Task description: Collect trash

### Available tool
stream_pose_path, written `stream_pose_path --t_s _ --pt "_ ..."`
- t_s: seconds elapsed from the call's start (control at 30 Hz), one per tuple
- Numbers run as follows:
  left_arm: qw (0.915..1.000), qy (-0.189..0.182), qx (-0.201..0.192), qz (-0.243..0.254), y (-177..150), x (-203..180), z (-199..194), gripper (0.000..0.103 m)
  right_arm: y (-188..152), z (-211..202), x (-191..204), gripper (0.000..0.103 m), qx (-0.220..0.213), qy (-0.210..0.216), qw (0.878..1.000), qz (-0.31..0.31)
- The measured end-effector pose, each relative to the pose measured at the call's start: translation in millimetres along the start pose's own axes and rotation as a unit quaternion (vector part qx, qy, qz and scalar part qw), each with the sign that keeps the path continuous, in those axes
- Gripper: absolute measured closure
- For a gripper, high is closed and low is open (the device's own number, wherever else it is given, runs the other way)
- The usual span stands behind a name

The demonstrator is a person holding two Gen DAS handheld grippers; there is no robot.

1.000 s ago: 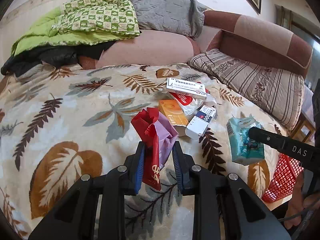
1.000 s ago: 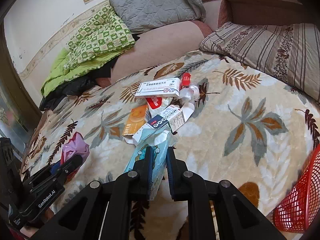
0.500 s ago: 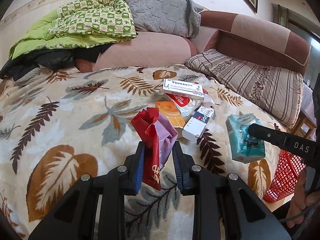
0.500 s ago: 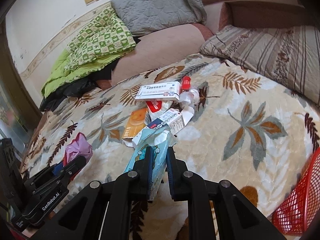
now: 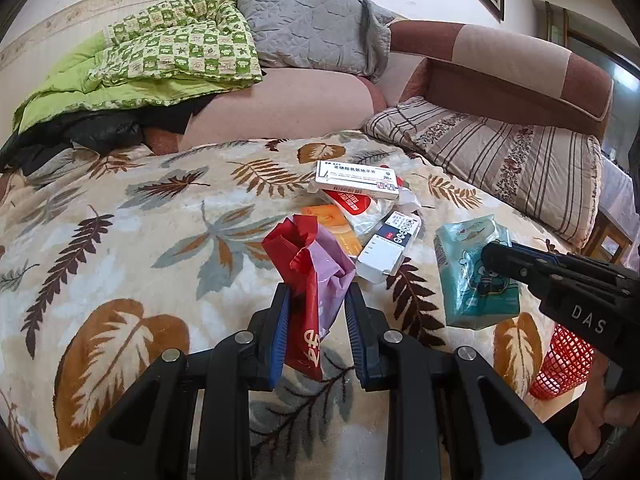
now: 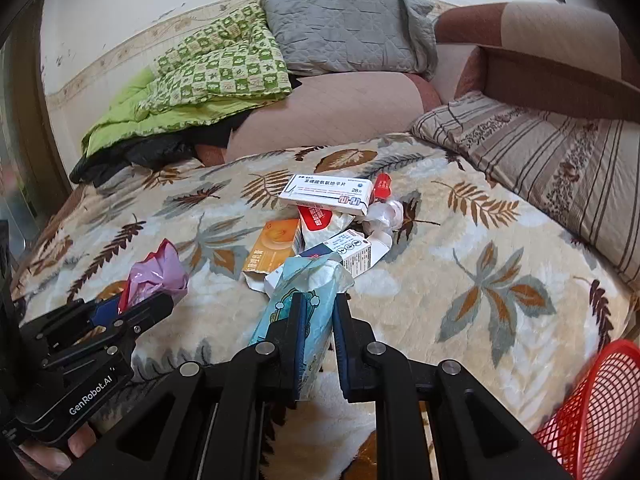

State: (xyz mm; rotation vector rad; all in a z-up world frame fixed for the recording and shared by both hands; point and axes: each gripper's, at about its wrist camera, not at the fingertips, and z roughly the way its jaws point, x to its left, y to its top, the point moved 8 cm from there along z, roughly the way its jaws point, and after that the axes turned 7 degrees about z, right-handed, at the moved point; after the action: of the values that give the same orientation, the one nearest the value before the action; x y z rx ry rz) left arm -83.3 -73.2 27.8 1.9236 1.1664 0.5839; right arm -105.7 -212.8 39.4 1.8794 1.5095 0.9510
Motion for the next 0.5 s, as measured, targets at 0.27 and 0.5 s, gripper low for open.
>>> stream_pose_path --t_s 0.27,0.5 --pt "1.0000 0.000 0.000 0.001 -0.6 -2.2 0.3 0.077 -0.4 -0.6 1.2 0.089 -0.003 -0.008 1.000 -0.011" --pt "1.0000 0.001 0.000 0.001 -0.7 -3.1 0.2 0.077 0.0 -0.8 0.4 0.089 -0.003 -0.009 1.000 -0.013"
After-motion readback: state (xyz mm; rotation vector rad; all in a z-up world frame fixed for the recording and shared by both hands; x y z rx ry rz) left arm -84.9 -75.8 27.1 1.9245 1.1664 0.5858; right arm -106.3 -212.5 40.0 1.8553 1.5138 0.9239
